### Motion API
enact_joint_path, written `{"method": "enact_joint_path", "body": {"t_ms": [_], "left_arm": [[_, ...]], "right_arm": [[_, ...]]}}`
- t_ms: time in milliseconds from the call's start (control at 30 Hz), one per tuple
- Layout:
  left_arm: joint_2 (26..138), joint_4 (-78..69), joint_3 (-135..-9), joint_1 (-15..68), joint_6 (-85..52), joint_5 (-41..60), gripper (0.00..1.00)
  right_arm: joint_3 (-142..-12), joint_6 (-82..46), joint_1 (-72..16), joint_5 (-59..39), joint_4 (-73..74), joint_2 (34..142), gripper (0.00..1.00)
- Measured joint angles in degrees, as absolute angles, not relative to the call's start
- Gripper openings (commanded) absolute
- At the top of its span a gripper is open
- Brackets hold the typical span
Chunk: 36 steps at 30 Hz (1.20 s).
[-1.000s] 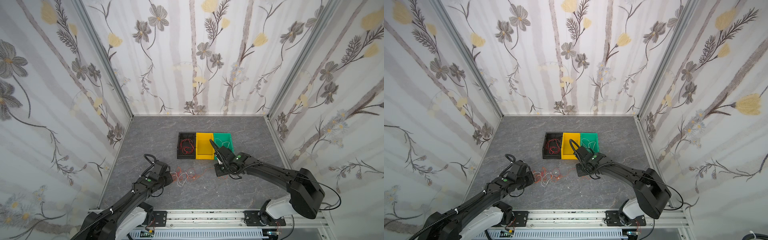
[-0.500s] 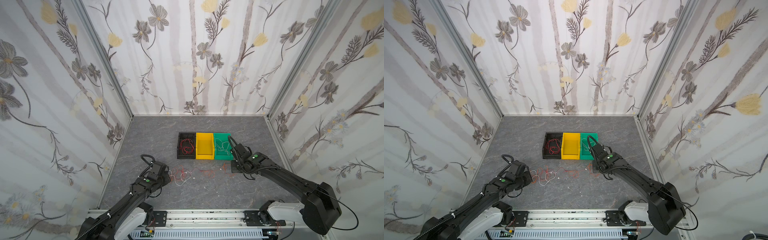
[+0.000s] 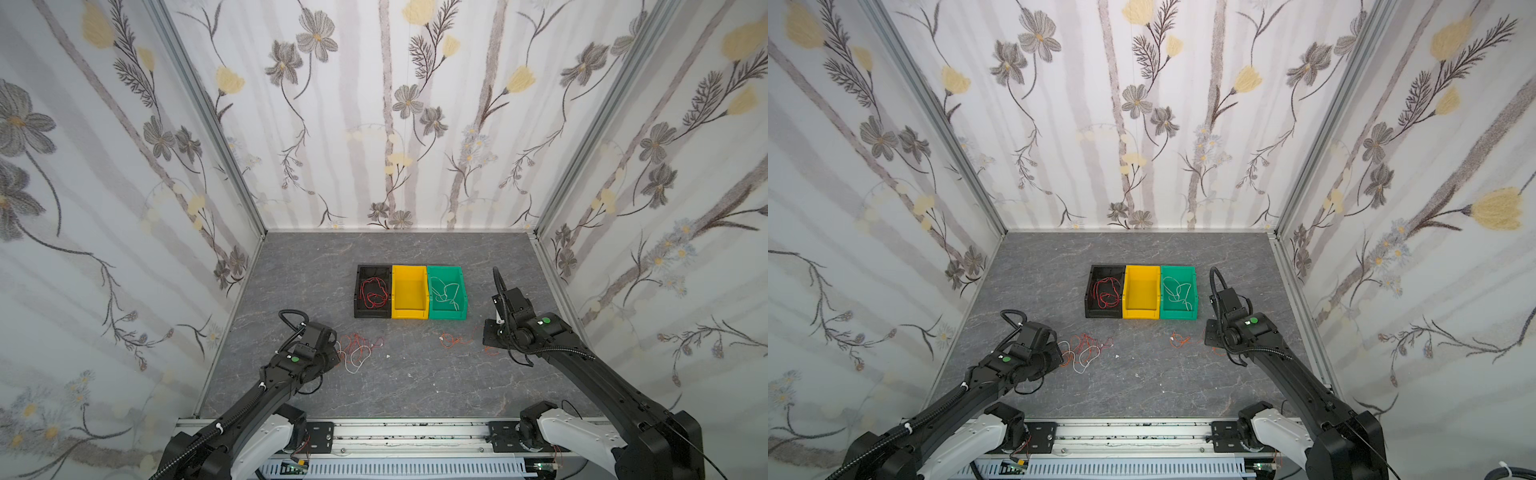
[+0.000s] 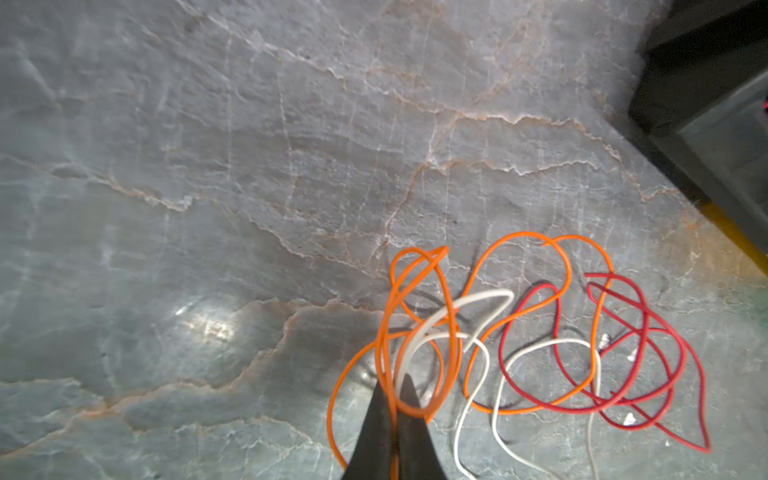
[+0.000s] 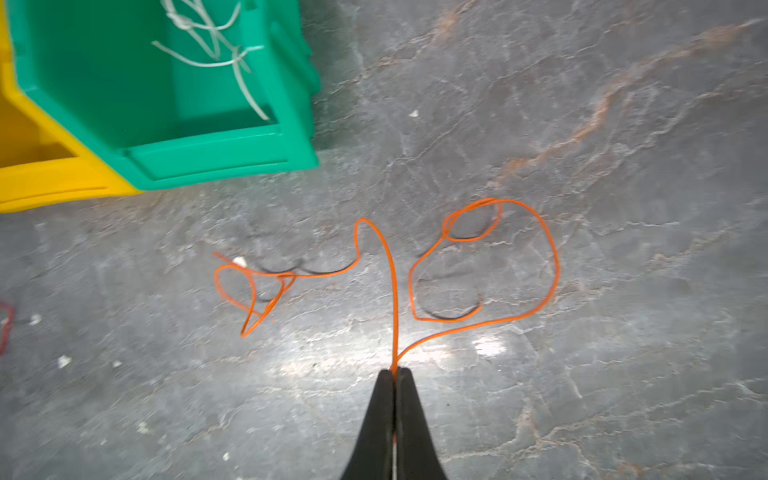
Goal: Untangle the cables
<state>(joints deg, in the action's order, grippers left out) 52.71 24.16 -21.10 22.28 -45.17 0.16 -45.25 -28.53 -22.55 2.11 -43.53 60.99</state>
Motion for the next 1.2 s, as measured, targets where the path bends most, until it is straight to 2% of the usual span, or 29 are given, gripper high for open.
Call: {"method": "enact_joint_path", "body": {"t_ms": [200, 500, 833, 1200], "left_arm": [[53.0, 22.8, -21.1, 22.3, -45.0, 1.5, 0.09], [53.7, 20.7, -20.6, 22.3, -45.0, 2.9, 0.10], [53.5, 19.3, -19.7, 22.3, -45.0, 3.8, 0.10], [53.6, 18.6, -19.3, 22.3, -45.0, 4.7, 0.14]], "right_arm": [[-45.4, -28.0, -24.6, -9.5, -40.2, 57.8, 0.00], [-49.4, -29.8, -27.3, -20.9, -34.0, 58.1, 0.00], [-60.0, -30.6, -29.0, -27.6, -25.9, 65.2, 0.00], [-54.5, -31.5, -32.3, -28.9, -24.9, 67.0, 0.00]]}}
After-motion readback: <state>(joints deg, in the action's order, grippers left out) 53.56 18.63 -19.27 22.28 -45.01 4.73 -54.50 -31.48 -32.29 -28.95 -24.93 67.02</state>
